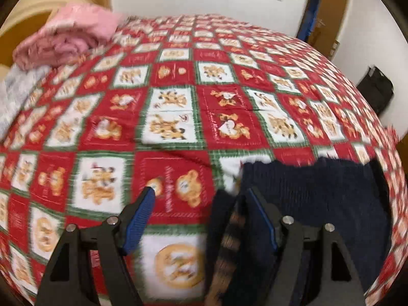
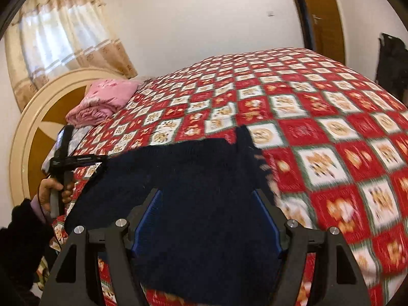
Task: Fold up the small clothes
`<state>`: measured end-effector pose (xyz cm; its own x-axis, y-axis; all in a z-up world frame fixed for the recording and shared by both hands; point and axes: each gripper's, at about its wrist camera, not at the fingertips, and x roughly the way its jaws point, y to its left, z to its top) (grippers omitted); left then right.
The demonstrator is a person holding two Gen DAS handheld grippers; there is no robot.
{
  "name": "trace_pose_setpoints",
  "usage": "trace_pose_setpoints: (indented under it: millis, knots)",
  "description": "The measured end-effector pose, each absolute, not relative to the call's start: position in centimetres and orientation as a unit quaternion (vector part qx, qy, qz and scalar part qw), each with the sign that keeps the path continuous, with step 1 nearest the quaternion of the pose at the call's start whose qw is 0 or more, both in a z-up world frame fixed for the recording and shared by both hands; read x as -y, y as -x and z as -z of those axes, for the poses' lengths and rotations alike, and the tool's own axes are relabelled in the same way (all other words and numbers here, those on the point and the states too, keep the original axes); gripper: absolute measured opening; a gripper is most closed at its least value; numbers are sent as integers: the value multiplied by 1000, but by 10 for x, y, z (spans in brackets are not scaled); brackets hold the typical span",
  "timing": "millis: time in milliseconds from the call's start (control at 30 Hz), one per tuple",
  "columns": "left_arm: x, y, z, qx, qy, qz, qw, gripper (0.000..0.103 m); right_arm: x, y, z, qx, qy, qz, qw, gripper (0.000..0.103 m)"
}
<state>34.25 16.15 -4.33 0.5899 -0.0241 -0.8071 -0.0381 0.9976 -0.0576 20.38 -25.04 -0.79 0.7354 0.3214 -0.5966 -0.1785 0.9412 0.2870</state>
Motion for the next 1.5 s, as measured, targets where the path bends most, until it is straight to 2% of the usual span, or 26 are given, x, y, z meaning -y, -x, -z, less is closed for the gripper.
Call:
trace_pose_setpoints:
  millis: [67,233,533,600,633,700,767,867,1033,1133,1200,1333,1500]
  knots:
    - [-159,-313,40,-440,1,-2,898,76,269,-188,15,-339,-124,-108,926,72]
    - [-153,-235,48,-433,21,47,900,77,292,-161,47,-368,-164,-93,910,72]
    - [-122,-196,66,-422,50,58,903,78,281,-165,75,-388,-105,-53,914,72]
    - [-121,-193,71,-422,45,45,904,78,278,-169,86,-405,-106,-61,906,58]
    - [-121,-193,74,-424,44,42,903,78,276,-171,91,-416,-99,-59,902,41]
    - [-121,-190,79,-427,45,37,902,78,267,-169,99,-430,-76,-57,898,33]
    - [-120,-187,82,-427,39,31,903,79,261,-162,97,-433,-56,-59,898,20]
    - [-117,-183,85,-431,20,24,902,81,264,-150,97,-445,-33,-42,894,10]
    - [-131,-178,99,-460,50,25,886,81,289,-145,107,-463,-91,-42,881,10]
    - [-134,-171,87,-453,46,30,890,79,292,-143,85,-445,-97,-68,888,10]
    - [-134,-167,70,-434,36,27,900,79,295,-140,55,-403,-102,-76,906,11]
    - [-127,-181,36,-402,46,39,914,79,273,-158,6,-331,-33,-78,940,11]
    - [-86,-217,31,-389,-14,11,921,79,218,-224,21,-363,-3,-109,926,11]
